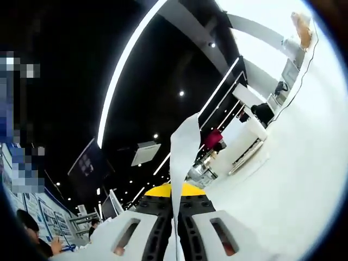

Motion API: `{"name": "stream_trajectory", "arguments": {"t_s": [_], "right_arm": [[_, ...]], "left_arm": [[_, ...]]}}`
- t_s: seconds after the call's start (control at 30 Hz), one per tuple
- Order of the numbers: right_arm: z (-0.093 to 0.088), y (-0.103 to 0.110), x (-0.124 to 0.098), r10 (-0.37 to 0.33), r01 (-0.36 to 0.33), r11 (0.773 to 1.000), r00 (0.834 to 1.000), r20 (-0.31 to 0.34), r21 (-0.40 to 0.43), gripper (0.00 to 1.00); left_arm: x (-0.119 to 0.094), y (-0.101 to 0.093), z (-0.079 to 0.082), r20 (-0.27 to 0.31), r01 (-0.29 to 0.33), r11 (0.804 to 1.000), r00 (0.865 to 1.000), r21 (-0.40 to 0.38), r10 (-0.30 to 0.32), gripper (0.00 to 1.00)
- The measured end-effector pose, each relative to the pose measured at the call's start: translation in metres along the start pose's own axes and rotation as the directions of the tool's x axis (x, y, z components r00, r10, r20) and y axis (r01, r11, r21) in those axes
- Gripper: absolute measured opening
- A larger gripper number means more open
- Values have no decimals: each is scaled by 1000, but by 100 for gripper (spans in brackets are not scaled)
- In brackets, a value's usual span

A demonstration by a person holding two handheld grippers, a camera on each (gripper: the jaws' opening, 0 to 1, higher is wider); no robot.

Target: Organize the stack of printing papers by aligning and flattening the scattered papers on the table

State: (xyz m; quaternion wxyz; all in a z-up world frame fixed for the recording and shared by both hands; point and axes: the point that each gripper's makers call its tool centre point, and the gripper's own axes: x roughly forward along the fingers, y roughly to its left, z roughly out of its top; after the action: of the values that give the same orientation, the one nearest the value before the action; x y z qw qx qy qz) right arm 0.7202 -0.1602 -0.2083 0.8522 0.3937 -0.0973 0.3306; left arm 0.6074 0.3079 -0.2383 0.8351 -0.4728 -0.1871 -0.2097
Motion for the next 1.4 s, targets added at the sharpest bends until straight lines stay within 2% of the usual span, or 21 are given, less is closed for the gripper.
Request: {"name": "stream_trajectory", "arguments": {"t_s": [0.43,0.63,0.77,1.07,1.17,1.4], "right_arm": [[9,43,21,105,-105,994,994,7,-10,0],[17,48,27,136,-136,991,991,14,-2,0],[22,54,30,168,-170,985,985,36,41,0],[13,98,44,254,-255,966,967,24,45,0],[16,102,46,267,-268,962,963,23,45,0],[8,131,50,305,-306,950,952,27,61,0]], "left_arm": [[0,0,0,2,1,1000,1000,-3,-1,6],[0,0,1,4,3,1000,1000,-4,-3,6],[0,0,1,4,4,1000,1000,-5,-4,6],[0,-1,1,4,3,1000,1000,-6,-3,6],[0,0,1,4,3,1000,1000,-7,-3,6],[0,0,1,5,4,1000,1000,-10,-4,6]]}}
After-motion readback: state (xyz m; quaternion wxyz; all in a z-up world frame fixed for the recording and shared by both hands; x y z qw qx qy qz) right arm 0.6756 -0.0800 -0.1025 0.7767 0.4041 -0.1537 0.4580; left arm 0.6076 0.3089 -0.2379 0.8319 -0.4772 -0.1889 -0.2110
